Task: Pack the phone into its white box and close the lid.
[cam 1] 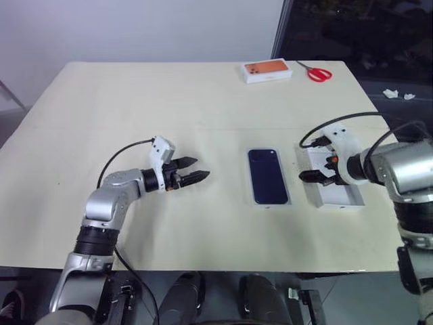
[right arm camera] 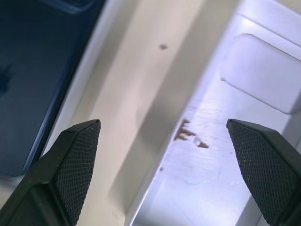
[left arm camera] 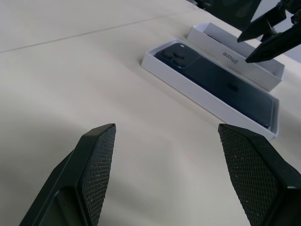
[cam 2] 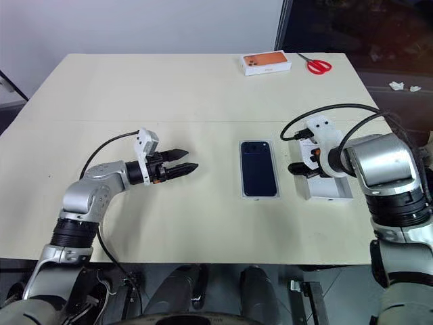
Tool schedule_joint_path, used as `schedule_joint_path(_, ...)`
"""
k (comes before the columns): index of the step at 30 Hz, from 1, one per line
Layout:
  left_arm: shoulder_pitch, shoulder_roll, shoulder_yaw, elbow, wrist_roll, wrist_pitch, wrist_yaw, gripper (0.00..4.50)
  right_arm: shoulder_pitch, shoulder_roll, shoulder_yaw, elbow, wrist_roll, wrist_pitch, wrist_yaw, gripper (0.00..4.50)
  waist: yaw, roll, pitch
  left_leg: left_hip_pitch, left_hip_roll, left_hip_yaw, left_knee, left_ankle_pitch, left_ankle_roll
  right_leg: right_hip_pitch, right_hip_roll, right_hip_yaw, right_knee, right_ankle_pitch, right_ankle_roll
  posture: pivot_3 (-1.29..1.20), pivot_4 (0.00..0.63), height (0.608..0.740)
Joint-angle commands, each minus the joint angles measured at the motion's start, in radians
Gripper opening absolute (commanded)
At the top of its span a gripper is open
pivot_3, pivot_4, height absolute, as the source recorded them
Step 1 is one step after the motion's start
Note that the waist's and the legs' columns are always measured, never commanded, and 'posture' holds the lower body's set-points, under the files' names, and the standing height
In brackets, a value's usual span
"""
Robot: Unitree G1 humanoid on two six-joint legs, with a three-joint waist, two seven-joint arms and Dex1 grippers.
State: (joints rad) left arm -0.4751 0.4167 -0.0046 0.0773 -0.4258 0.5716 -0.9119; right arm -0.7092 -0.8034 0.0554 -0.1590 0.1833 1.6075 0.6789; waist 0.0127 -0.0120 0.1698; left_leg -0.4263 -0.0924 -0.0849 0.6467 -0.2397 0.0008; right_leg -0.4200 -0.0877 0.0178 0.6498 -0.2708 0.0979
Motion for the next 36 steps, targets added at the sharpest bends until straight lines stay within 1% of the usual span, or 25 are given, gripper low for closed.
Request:
schedule_joint_path(1, 0.002, -0.011, 0.031, -0.034, -0.023, -0.025, 0.019, 3.65, 0.022, 0.025, -0.075, 0.015, 0.034, 0.007, -0.095, 4.50, 0.001, 0.000, 0.000, 0.000, 0.000, 0.000, 0.000, 0.001, -0.002, 0.000, 0.000, 0.000, 0.000, 0.000, 0.000, 0.00, 0.150, 0.740)
schedule_joint_path(5, 0.007, -0.022, 0.052, -0.031, -0.037, -0.020, 0.044, 3.65, 0.035, 0.082, -0.141, 0.081, 0.107, 0.007, -0.205, 4.50, -0.002, 0.000, 0.000, 0.000, 0.000, 0.000, 0.000, 0.001, -0.001, 0.000, 0.000, 0.000, 0.001, 0.000, 0.000, 0.00, 0.150, 0.740)
schedule_joint_path(13, 0.033, -0.034, 0.044, -0.060, -0.039, -0.025, 0.076, 3.65, 0.050, 0.083, -0.146, 0.093, 0.273, 0.007, -0.386, 4.50, -0.003, 0.000, 0.000, 0.001, 0.000, 0.000, 0.000, 0.001, 0.000, 0.000, 0.001, 0.000, 0.003, 0.000, 0.000, 0.00, 0.150, 0.740)
schedule_joint_path(16, 0.036, -0.034, 0.045, -0.066, -0.040, -0.024, 0.083, 3.69, 0.068, 0.082, -0.148, 0.076, 0.330, 0.007, -0.445, 3.67, -0.003, 0.000, -0.001, 0.001, 0.000, 0.000, 0.001, 0.000, 0.001, 0.000, 0.001, 0.000, 0.003, 0.000, 0.000, 0.00, 0.150, 0.740)
schedule_joint_path(18, 0.037, -0.034, 0.045, -0.068, -0.041, -0.024, 0.085, 3.69, 0.071, 0.077, -0.148, 0.072, 0.367, 0.007, -0.480, 2.74, -0.004, 0.000, -0.001, 0.001, 0.000, 0.000, 0.001, 0.000, 0.001, 0.000, 0.001, 0.000, 0.003, 0.000, 0.000, 0.00, 0.150, 0.740)
schedule_joint_path(23, 0.028, -0.036, 0.058, -0.069, -0.053, -0.016, 0.097, 3.69, 0.087, 0.095, -0.157, 0.069, 0.425, 0.007, -0.600, 0.25, -0.004, -0.001, -0.001, 0.001, 0.001, 0.000, 0.001, 0.000, 0.001, 0.000, 0.002, 0.000, 0.003, 0.000, 0.000, 0.00, 0.150, 0.740)
schedule_joint_path(24, 0.026, -0.035, 0.060, -0.068, -0.055, -0.015, 0.098, 3.69, 0.085, 0.096, -0.159, 0.070, 0.433, 0.007, -0.618, 0.07, -0.004, -0.001, -0.001, 0.001, 0.001, 0.000, 0.001, 0.000, 0.002, 0.001, 0.002, 0.000, 0.003, 0.000, 0.000, 0.00, 0.150, 0.740)
schedule_joint_path(26, 0.024, -0.030, 0.059, -0.064, -0.055, -0.016, 0.100, 3.69, 0.073, 0.104, -0.172, 0.083, 0.443, 0.007, -0.654, 0.07, -0.003, -0.001, -0.001, 0.001, 0.001, 0.000, 0.001, 0.000, 0.002, 0.001, 0.002, 0.000, 0.003, 0.000, 0.000, 0.00, 0.150, 0.740)
schedule_joint_path(29, 0.017, -0.024, 0.067, -0.056, -0.064, -0.013, 0.103, 3.69, 0.013, 0.156, -0.231, 0.107, 0.456, 0.007, -0.691, 0.07, -0.003, -0.001, -0.001, 0.001, 0.001, 0.000, 0.002, 0.000, 0.002, 0.001, 0.002, 0.000, 0.003, 0.001, -0.001, 0.00, 0.150, 0.740)
schedule_joint_path(30, 0.014, -0.022, 0.075, -0.054, -0.073, -0.006, 0.104, 3.69, -0.027, 0.182, -0.259, 0.114, 0.453, 0.007, -0.683, 0.07, -0.007, -0.001, -0.001, 0.001, 0.001, 0.000, 0.002, 0.000, 0.002, 0.001, 0.002, 0.000, 0.003, 0.001, -0.001, 0.00, 0.150, 0.740)
schedule_joint_path(32, 0.009, -0.016, 0.083, -0.050, -0.079, -0.002, 0.104, 3.69, -0.097, 0.190, -0.256, 0.119, 0.420, 0.005, -0.663, 0.07, -0.014, 0.000, -0.001, 0.001, 0.001, 0.001, 0.001, 0.000, 0.002, -0.001, 0.002, 0.002, 0.004, 0.001, -0.001, 0.00, 0.150, 0.740)
schedule_joint_path(33, 0.008, -0.010, 0.086, -0.048, -0.081, -0.002, 0.101, 3.69, -0.132, 0.213, -0.281, 0.131, 0.411, -0.011, -0.660, 0.07, -0.018, 0.000, 0.000, 0.001, 0.001, 0.002, 0.001, 0.000, 0.001, -0.002, 0.003, 0.002, 0.005, 0.001, -0.001, 0.00, 0.150, 0.740)
schedule_joint_path(35, 0.002, 0.003, 0.100, -0.043, -0.093, 0.007, 0.100, 3.69, -0.212, 0.285, -0.312, 0.148, 0.479, -0.018, -0.572, 0.07, -0.029, 0.000, 0.000, 0.000, 0.002, 0.002, 0.000, 0.000, 0.001, -0.003, 0.004, 0.002, 0.005, 0.001, -0.001, 0.00, 0.150, 0.740)
schedule_joint_path(36, -0.002, 0.008, 0.112, -0.042, -0.103, 0.014, 0.099, 3.69, -0.258, 0.378, -0.415, 0.186, 0.564, -0.008, -0.569, 0.07, -0.032, 0.000, 0.000, 0.000, 0.003, 0.002, 0.000, 0.000, 0.001, -0.003, 0.005, 0.003, 0.005, 0.001, -0.001, 0.00, 0.150, 0.740)
